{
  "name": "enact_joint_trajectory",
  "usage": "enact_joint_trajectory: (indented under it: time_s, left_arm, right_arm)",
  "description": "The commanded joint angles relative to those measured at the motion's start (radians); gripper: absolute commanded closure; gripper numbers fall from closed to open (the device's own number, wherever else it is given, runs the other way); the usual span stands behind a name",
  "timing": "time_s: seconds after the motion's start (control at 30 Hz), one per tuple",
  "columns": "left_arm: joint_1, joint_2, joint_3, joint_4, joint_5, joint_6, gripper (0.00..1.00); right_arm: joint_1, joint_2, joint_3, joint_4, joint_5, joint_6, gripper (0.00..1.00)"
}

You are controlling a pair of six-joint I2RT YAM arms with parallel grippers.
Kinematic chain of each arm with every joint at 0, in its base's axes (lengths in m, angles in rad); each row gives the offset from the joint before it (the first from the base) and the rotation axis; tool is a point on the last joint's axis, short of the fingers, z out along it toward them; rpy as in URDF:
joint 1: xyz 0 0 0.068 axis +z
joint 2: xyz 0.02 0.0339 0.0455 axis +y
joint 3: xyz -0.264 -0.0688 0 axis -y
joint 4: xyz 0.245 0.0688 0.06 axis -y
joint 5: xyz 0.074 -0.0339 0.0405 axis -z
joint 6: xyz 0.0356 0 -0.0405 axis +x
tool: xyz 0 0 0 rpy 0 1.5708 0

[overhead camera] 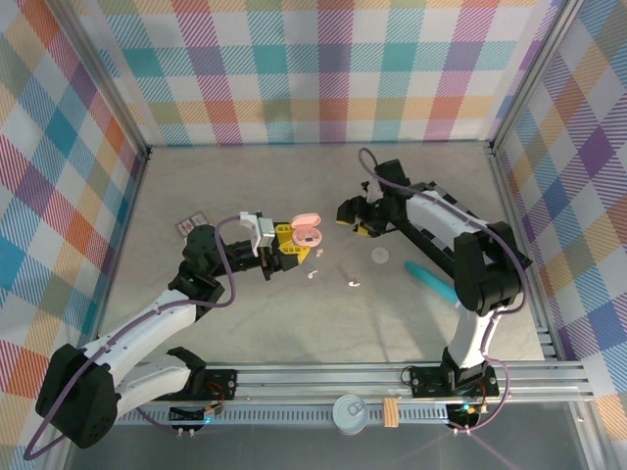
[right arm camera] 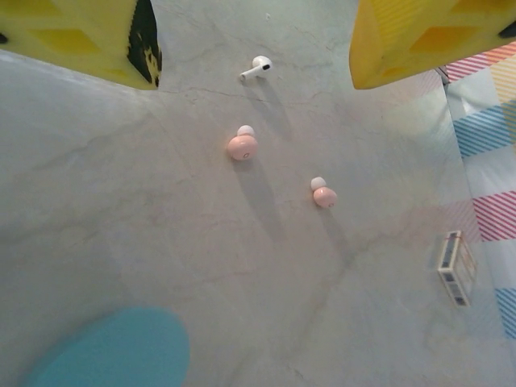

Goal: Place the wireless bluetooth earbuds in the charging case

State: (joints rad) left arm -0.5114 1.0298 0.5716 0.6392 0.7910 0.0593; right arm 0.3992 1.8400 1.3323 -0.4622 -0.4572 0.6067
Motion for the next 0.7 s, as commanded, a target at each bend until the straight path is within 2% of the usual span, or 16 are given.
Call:
enact_joint_trajectory:
  time_s: [0.0,0.23,0.67]
  left_arm:
    - [0.011,-0.013,-0.01,0.053,0.008,-0.011,0.75]
    - [0.017,-0.021,-0.022,0.058,0.011,-0.012,0.75]
    - [0.024,-0.019,-0.03,0.083,0.019,-0.025,0.75]
  right_arm:
    - [0.077,0.045,-0.004,0.047,0.042,0.156,0.42]
    - [0.146,0.101,-0.028,0.1,0.115,0.295,0.49]
    - [0.156,0.243,0.062,0.098,0.071,0.318,0.55]
